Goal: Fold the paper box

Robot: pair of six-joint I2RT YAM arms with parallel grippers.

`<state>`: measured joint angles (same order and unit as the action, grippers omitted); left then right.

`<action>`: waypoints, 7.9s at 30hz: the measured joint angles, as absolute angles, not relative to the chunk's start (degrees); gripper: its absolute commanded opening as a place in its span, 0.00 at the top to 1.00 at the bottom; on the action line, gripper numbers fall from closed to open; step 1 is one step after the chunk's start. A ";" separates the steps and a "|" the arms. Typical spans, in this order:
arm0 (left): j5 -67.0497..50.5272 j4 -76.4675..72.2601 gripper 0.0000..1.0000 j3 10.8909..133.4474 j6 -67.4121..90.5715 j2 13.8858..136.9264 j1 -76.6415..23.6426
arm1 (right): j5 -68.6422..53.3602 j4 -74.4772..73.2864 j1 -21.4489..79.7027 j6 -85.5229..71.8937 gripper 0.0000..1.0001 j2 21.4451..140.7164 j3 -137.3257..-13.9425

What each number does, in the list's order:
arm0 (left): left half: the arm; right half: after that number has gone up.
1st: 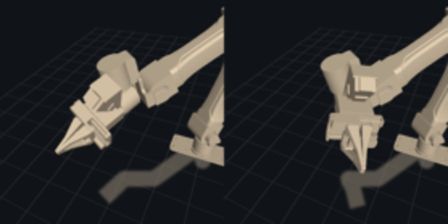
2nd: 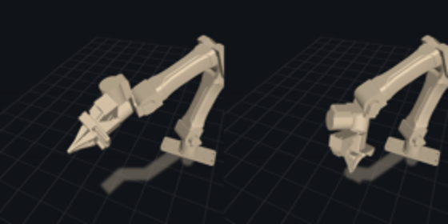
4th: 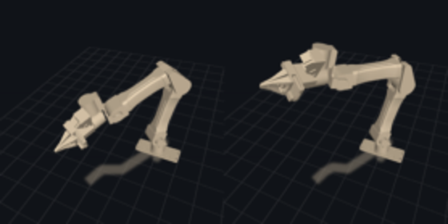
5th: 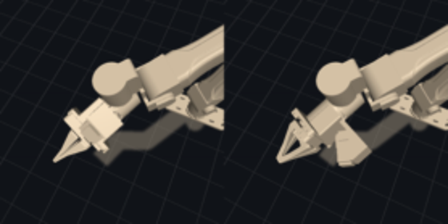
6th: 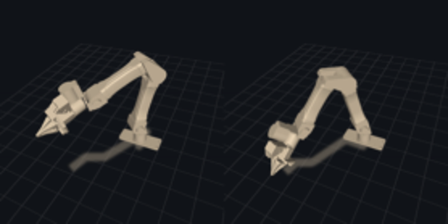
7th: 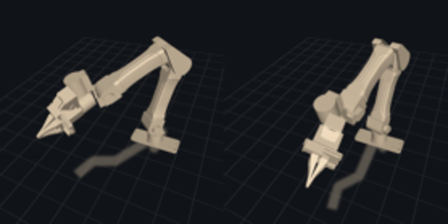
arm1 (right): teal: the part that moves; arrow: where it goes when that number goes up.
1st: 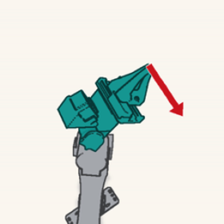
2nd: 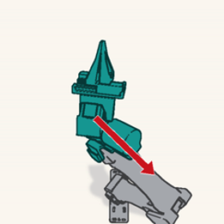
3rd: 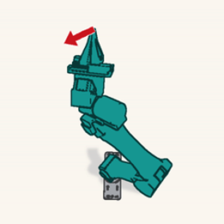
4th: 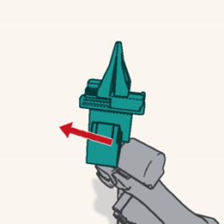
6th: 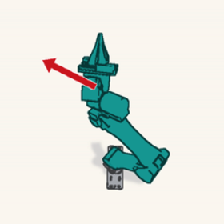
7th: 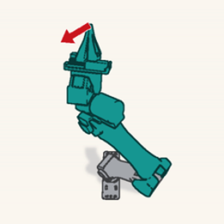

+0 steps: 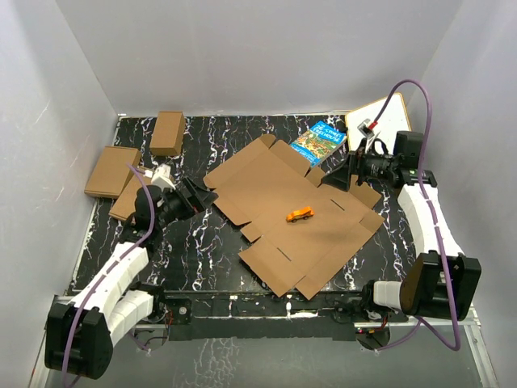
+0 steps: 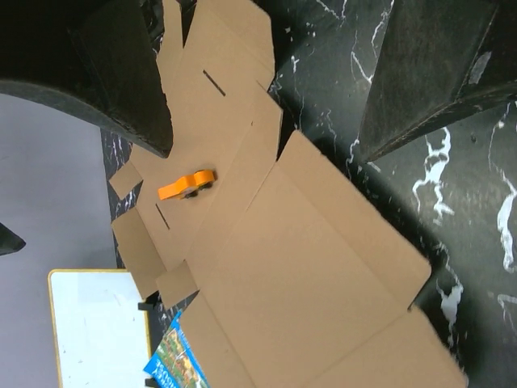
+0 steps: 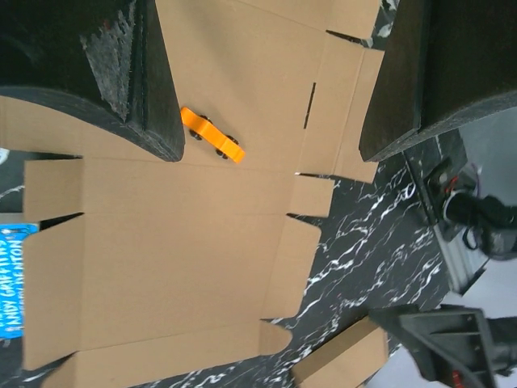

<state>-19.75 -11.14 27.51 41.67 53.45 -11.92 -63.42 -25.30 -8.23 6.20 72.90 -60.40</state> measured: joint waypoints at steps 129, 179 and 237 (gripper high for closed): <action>-11.92 -42.22 1.00 49.69 4.60 74.70 -6.85 | -53.60 -14.57 -5.19 19.03 0.14 88.40 -50.61; -51.24 -83.33 1.00 54.94 60.84 76.84 4.01 | -76.47 -1.21 -6.39 4.64 0.59 93.12 -77.38; -43.57 -86.70 1.00 45.06 75.02 68.60 5.52 | -81.10 -8.93 -6.48 18.68 0.29 82.48 -69.49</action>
<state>-43.57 -86.70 45.06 75.02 68.60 5.52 -81.10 -8.93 -6.48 18.68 82.48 -69.49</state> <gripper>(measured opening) 0.014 0.710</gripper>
